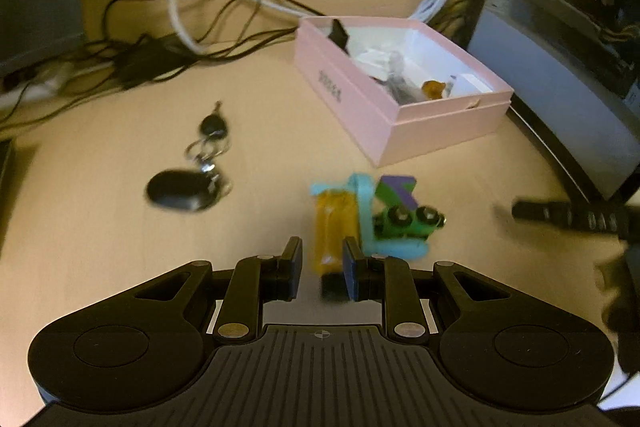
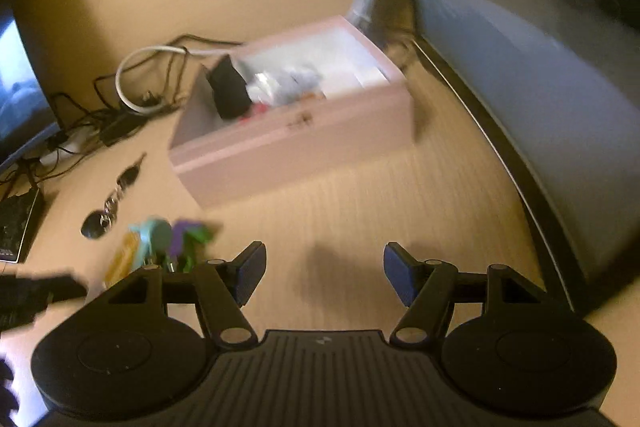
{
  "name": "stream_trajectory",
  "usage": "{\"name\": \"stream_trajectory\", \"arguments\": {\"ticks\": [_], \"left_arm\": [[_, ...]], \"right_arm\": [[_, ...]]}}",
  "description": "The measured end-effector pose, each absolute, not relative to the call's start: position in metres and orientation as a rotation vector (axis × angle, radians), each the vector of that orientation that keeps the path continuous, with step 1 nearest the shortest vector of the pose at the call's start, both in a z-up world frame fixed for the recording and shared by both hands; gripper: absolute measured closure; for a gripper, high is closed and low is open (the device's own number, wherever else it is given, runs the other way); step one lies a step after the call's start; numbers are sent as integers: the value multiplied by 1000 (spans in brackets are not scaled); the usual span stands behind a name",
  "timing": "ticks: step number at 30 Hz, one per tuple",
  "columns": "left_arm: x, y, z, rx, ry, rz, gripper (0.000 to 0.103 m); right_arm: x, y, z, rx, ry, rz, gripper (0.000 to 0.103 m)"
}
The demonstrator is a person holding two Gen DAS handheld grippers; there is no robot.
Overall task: Organize rigid objects
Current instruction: 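Lower the left gripper onto the yellow lighter and close it, then lift the yellow lighter with the left gripper while the right gripper reaches toward the black key fob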
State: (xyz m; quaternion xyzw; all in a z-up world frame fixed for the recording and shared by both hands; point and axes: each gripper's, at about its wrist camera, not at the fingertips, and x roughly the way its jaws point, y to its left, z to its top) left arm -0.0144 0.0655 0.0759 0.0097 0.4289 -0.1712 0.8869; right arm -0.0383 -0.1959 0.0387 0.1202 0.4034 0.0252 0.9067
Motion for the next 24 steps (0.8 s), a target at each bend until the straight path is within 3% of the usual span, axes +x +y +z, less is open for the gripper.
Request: {"name": "stream_trajectory", "arguments": {"ticks": [3, 6, 12, 22, 24], "left_arm": [[-5, 54, 71, 60, 895, -367, 78], [1, 51, 64, 90, 904, -349, 70], [15, 52, 50, 90, 948, -298, 70], [29, 51, 46, 103, 912, -302, 70], [25, 55, 46, 105, 914, -312, 71]], "right_arm": [[-50, -196, 32, 251, 858, 32, 37], [-58, -196, 28, 262, 860, 12, 35], [-61, -186, 26, 214, 842, 13, 28], [-61, -177, 20, 235, 827, 33, 0], [-61, -177, 20, 265, 825, 16, 0]]}}
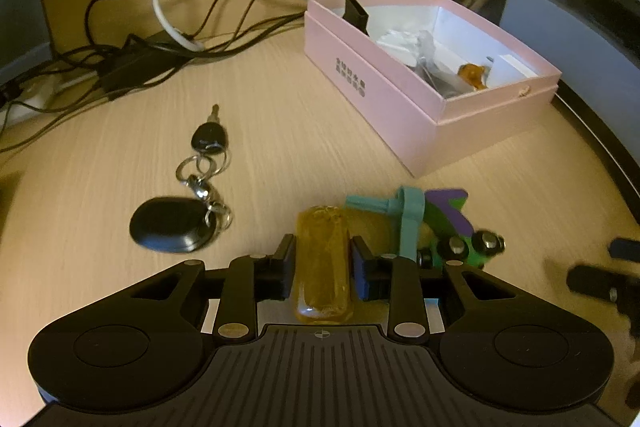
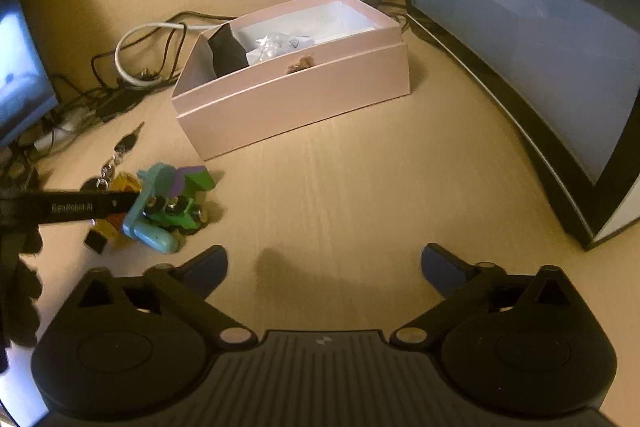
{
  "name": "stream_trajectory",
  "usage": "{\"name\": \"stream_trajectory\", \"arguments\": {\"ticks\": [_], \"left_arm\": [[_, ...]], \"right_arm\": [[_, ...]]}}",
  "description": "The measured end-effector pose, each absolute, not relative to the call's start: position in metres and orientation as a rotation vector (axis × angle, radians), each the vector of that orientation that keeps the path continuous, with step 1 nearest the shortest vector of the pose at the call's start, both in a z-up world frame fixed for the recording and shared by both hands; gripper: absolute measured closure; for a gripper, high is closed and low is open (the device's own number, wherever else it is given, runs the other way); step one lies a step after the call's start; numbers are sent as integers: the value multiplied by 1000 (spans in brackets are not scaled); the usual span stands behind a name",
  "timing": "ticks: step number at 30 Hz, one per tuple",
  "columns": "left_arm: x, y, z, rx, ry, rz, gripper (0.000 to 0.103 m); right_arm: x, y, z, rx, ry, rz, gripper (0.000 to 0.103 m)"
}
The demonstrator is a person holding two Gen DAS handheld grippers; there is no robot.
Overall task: Organize rigid objects
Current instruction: 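Lift the yellow lighter with the left gripper while the right gripper reaches toward the black key fob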
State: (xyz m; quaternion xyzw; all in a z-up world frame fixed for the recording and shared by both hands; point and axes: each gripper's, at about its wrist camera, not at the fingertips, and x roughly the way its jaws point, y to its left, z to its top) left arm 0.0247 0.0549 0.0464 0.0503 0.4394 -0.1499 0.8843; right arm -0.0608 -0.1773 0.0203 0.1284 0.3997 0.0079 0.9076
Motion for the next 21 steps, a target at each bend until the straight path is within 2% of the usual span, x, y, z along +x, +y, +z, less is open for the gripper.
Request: {"name": "stream_trajectory", "arguments": {"ticks": [6, 8, 10, 18, 19, 21], "left_arm": [[-6, 102, 49, -5, 934, -223, 71], [-19, 123, 50, -39, 944, -171, 71], [-35, 145, 51, -66, 951, -114, 71], [-73, 206, 55, -162, 943, 87, 71], [-77, 211, 55, -174, 940, 98, 71], [-82, 219, 56, -192, 933, 113, 71]], "right_arm": [[-47, -159, 21, 140, 894, 77, 0], [-39, -152, 26, 154, 909, 160, 6], [-33, -140, 33, 154, 902, 255, 7], [3, -18, 65, -278, 661, 625, 7], [19, -4, 66, -290, 659, 646, 9], [61, 21, 62, -274, 708, 629, 22]]}}
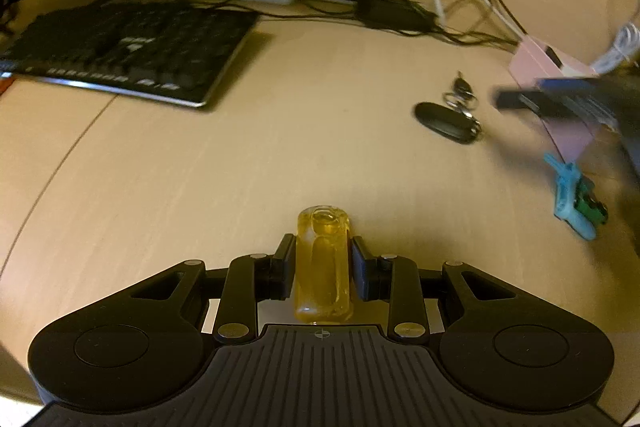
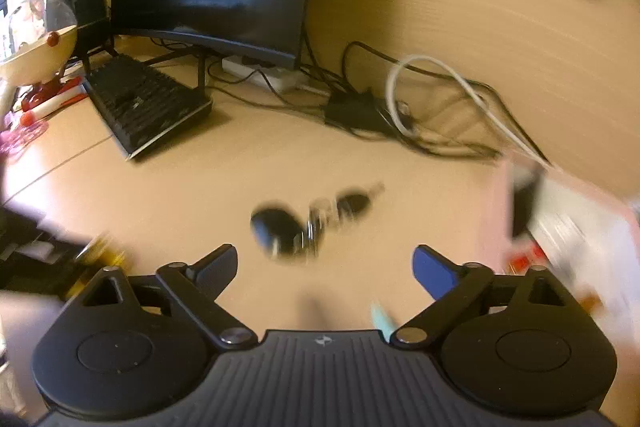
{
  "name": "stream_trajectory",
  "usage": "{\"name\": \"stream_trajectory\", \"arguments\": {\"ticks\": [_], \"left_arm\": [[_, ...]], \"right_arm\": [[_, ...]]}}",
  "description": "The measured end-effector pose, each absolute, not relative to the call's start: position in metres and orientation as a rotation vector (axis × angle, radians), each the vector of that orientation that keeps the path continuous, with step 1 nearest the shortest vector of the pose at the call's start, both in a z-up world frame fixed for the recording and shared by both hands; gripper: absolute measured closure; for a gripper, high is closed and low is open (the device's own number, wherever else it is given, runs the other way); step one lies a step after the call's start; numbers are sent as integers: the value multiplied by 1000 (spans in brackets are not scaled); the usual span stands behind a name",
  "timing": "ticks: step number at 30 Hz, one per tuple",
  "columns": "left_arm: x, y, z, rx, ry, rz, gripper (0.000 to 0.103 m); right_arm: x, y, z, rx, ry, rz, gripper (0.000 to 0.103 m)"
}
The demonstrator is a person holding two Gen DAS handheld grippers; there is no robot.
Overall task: Organize rigid objects
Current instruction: 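Lift the yellow lighter with the left gripper while the right gripper reaches toward the black key fob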
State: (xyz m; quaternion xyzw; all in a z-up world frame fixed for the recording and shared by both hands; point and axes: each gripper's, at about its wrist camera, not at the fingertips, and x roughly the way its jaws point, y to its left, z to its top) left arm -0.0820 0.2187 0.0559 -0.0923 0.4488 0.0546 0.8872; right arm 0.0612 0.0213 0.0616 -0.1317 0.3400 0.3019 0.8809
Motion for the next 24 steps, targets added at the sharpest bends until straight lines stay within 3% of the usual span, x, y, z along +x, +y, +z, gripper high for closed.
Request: {"name": "stream_trajectory", "arguments": {"ticks": [2, 4, 8, 13, 18, 20, 22, 24], "left_arm": [[-85, 221, 56, -194, 930, 120, 71], [-87, 222, 57, -190, 929, 122, 71], [-90, 219, 56, -192, 918, 117, 71], [-86, 225, 55, -219, 915, 104, 70], [-79, 223, 54, -201, 917, 94, 70], [-77, 222, 53, -195, 918, 91, 70], [-76, 221, 53, -189, 919, 88, 70], [-76, 221, 53, -187, 920, 82, 70]], "right_arm": [[107, 39, 50, -230, 809, 584, 51], [142, 50, 36, -183, 866, 539, 61], [157, 62, 22, -256, 831, 466, 63], [107, 54, 23, -268, 860, 574, 67], [50, 30, 37, -185, 885, 718, 64], [33, 20, 44, -188, 832, 731, 39], [24, 16, 46, -172, 798, 721, 27], [25, 18, 41, -143, 818, 713, 26]]}}
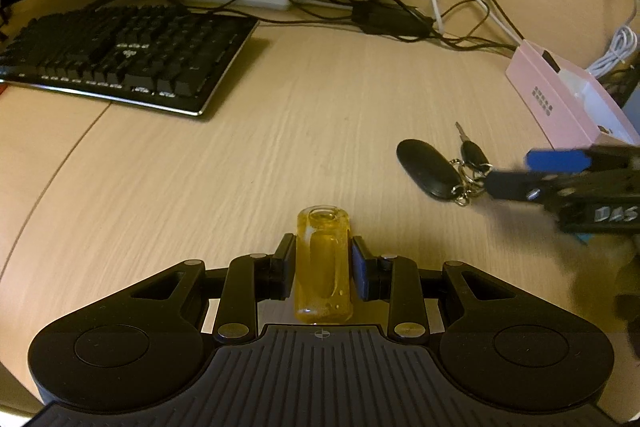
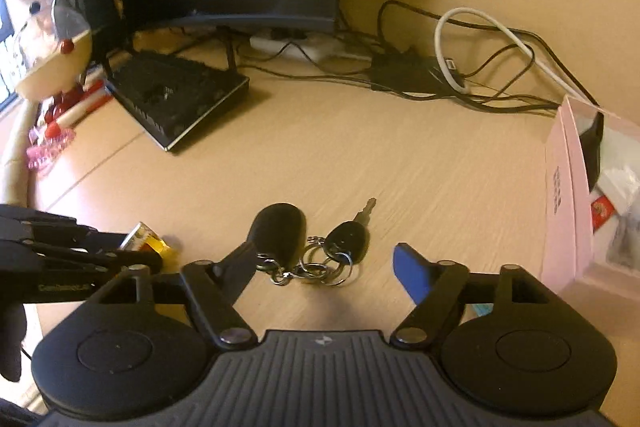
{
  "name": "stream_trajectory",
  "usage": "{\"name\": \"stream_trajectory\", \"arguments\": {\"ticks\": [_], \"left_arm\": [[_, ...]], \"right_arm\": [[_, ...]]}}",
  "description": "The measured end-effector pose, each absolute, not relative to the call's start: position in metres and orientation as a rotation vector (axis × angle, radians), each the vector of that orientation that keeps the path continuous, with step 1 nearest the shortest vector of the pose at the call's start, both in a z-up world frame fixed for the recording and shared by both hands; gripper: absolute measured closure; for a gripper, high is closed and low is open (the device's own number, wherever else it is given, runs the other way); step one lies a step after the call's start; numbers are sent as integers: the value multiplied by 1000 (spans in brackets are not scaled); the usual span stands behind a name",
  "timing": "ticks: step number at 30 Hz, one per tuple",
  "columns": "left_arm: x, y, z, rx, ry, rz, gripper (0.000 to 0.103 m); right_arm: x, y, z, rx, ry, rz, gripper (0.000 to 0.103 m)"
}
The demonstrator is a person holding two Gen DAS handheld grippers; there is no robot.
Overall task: Organize rigid objects
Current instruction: 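Lift the yellow lighter with the left gripper while the right gripper reaches toward the black key fob, then grasp the keys by their ring with the right gripper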
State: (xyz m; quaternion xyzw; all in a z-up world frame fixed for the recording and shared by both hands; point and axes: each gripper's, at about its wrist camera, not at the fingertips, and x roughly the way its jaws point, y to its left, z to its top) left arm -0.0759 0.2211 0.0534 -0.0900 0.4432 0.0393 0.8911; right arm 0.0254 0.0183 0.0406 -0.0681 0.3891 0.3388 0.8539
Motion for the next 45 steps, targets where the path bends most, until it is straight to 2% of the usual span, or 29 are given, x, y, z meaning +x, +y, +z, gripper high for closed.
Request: {"name": "stream_trajectory", "arguments": {"ticks": [4, 10, 16, 23, 24, 26, 27, 29, 31, 33, 36, 45], "left_arm": [[-78, 222, 54, -183, 921, 74, 70], [-80, 220, 53, -165, 916, 67, 70], [-81, 222, 54, -170, 912, 57, 70], [-83, 223, 53, -176, 904, 47, 70], [-83, 223, 53, -175, 904, 46, 70], [-83, 222, 53, -173, 902, 47, 70], [-83, 222, 53, -171, 902, 48, 70], [-83, 221, 53, -163, 902, 49, 70], [-83, 219, 53, -155, 902, 51, 70], [-83, 219, 53, -152, 901, 54, 70], [-84, 218, 53, -147, 900, 57, 70], [-85, 217, 52, -140, 890, 60, 70]], "right_arm": [[29, 38, 24, -112, 867, 671, 26], [30, 49, 13, -46, 780, 562, 23], [25, 82, 10, -284, 762, 662, 18], [24, 83, 8, -268, 741, 673, 20], [24, 83, 8, -268, 737, 674, 22], [24, 83, 11, -274, 731, 686, 40], [24, 83, 12, -282, 734, 693, 42], [22, 82, 14, -288, 737, 699, 54], [18, 80, 17, -283, 733, 701, 58], [10, 75, 24, -279, 713, 711, 70], [-2, 67, 36, -279, 703, 734, 94], [-20, 35, 44, -262, 741, 695, 95]]}}
